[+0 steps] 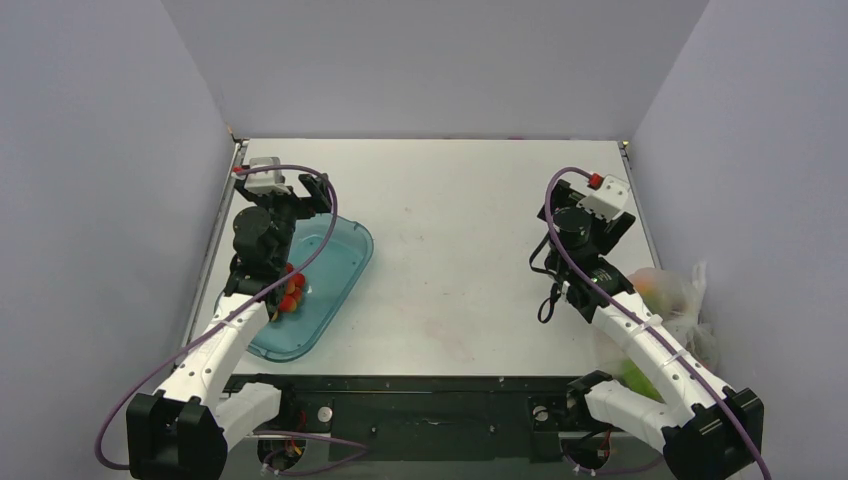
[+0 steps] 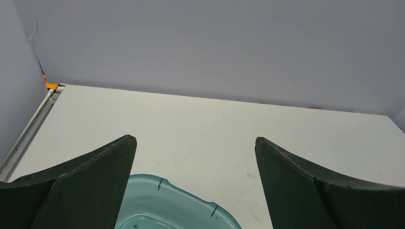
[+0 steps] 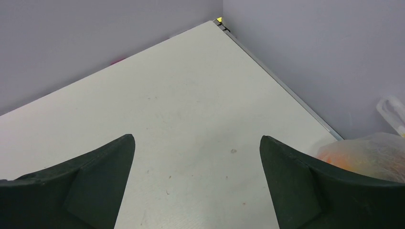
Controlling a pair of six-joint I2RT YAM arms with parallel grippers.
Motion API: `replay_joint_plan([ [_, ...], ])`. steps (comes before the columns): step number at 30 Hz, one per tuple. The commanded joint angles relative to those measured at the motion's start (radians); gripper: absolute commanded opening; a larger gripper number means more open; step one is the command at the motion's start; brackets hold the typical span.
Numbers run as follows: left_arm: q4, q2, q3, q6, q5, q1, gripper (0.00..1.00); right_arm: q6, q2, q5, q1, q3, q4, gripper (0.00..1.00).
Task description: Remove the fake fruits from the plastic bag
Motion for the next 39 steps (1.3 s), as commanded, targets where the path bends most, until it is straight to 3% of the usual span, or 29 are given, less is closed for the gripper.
replay_joint_plan([
  [1, 0.058, 0.002, 0.043, 0.007, 0.032, -0.002, 0.94, 0.076, 0.009, 0.023, 0.003, 0.02, -0.024, 1.0],
  [10, 0.049, 0.027, 0.063, -0.028, 0.087, 0.008, 0.94, 0.206, 0.048, 0.106, -0.001, 0.032, -0.206, 1.0],
  [13, 0.047, 0.028, 0.064, -0.034, 0.093, 0.008, 0.94, 0.365, 0.052, 0.159, -0.024, 0.039, -0.303, 1.0],
  [18, 0.047, 0.03, 0.067, -0.046, 0.097, 0.012, 0.94, 0.756, 0.094, 0.195, -0.141, 0.082, -0.645, 1.0],
  [20, 0.047, 0.032, 0.067, -0.05, 0.101, 0.012, 0.94, 0.812, 0.118, 0.171, -0.201, 0.084, -0.708, 1.0],
  [26, 0.044, 0.047, 0.074, -0.069, 0.12, 0.017, 0.93, 0.842, 0.165, 0.132, -0.386, 0.051, -0.728, 1.0],
  [39, 0.027, 0.092, 0.097, -0.089, 0.169, 0.025, 0.93, 0.783, 0.251, 0.045, -0.545, 0.02, -0.609, 1.0],
])
